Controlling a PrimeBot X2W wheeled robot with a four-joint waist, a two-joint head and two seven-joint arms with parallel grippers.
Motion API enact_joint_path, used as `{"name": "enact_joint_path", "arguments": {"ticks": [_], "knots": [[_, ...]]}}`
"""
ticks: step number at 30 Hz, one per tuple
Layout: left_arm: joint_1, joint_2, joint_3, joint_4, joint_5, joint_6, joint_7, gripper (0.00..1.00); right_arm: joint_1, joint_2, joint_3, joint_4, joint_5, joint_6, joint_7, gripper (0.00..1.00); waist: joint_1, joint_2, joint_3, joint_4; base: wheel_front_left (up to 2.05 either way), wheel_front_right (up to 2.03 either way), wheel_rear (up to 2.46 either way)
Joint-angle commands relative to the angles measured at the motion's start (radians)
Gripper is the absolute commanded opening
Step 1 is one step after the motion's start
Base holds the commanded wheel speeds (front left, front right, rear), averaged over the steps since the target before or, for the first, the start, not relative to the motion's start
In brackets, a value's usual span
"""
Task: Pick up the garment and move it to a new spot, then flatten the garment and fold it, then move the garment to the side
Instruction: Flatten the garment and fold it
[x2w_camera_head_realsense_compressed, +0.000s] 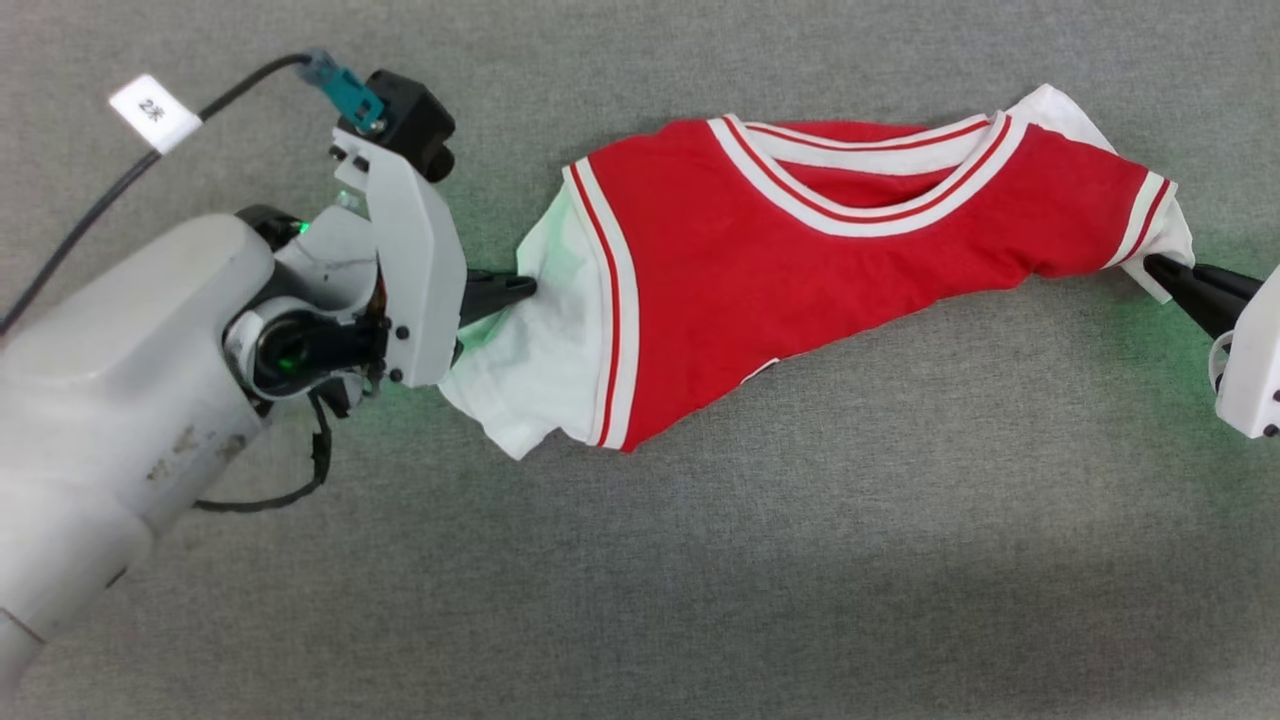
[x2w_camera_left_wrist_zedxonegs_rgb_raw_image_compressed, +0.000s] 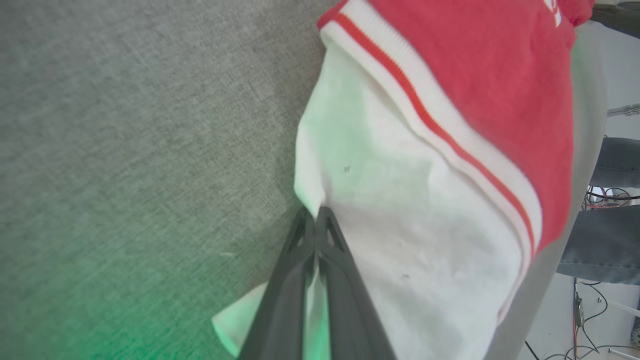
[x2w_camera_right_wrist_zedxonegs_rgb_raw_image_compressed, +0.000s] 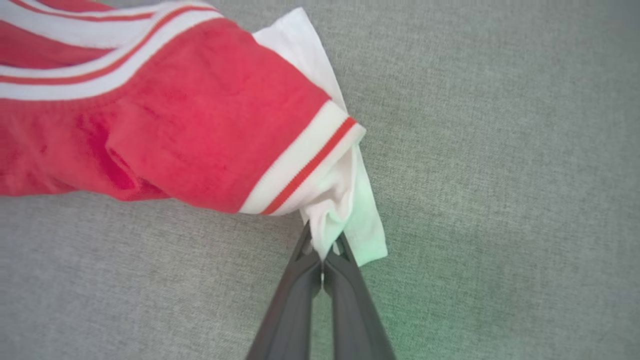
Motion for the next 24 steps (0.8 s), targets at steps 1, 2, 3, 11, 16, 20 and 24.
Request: {"name": "enact_joint_path", "arguments": {"ticks": [1, 2, 3, 11, 16, 20, 24], "knots": [[0.026, -0.002, -0.014, 0.007, -0.005, 0.004, -0.008, 0.00, -0.021, -0.006, 0.004, 0.003, 0.005, -0.001, -0.017, 0.00, 0.0000, 0.0000, -0.009, 0.005, 0.00, 0.00, 0.00], [0.029, -0.004, -0.012, 0.005, -0.013, 0.004, -0.019, 0.00, -0.022, -0.007, 0.003, 0.004, 0.008, -0.001, -0.031, 0.00, 0.0000, 0.0000, -0.016, 0.009, 0.00, 0.00, 0.00], [0.031, -0.005, -0.009, 0.004, -0.018, 0.004, -0.031, 0.00, -0.022, -0.005, 0.001, 0.002, 0.012, -0.001, -0.046, 0.00, 0.0000, 0.0000, -0.023, 0.013, 0.00, 0.00, 0.00], [0.048, 0.009, 0.091, -0.017, -0.082, 0.004, -0.231, 0.00, -0.045, 0.010, -0.054, -0.016, 0.044, -0.001, -0.155, 0.00, 0.0000, 0.0000, -0.100, 0.070, 0.00, 0.00, 0.00], [0.018, 0.014, 0.189, 0.013, -0.122, 0.004, -0.356, 0.00, -0.127, 0.057, -0.103, 0.040, 0.010, -0.001, -0.194, 0.00, 0.0000, 0.0000, -0.118, 0.110, 0.00, 0.00, 0.00], [-0.049, 0.002, 0.237, 0.106, -0.076, 0.004, -0.460, 0.00, -0.273, 0.141, -0.163, 0.149, -0.020, -0.001, -0.227, 0.00, 0.0000, 0.0000, -0.101, 0.120, 0.00, 0.00, 0.00], [-0.187, -0.073, 0.292, 0.266, -0.032, 0.003, -0.588, 0.00, -0.486, 0.224, -0.220, 0.283, -0.088, -0.001, -0.277, 0.00, 0.0000, 0.0000, -0.063, 0.132, 0.00, 0.00, 0.00]]}}
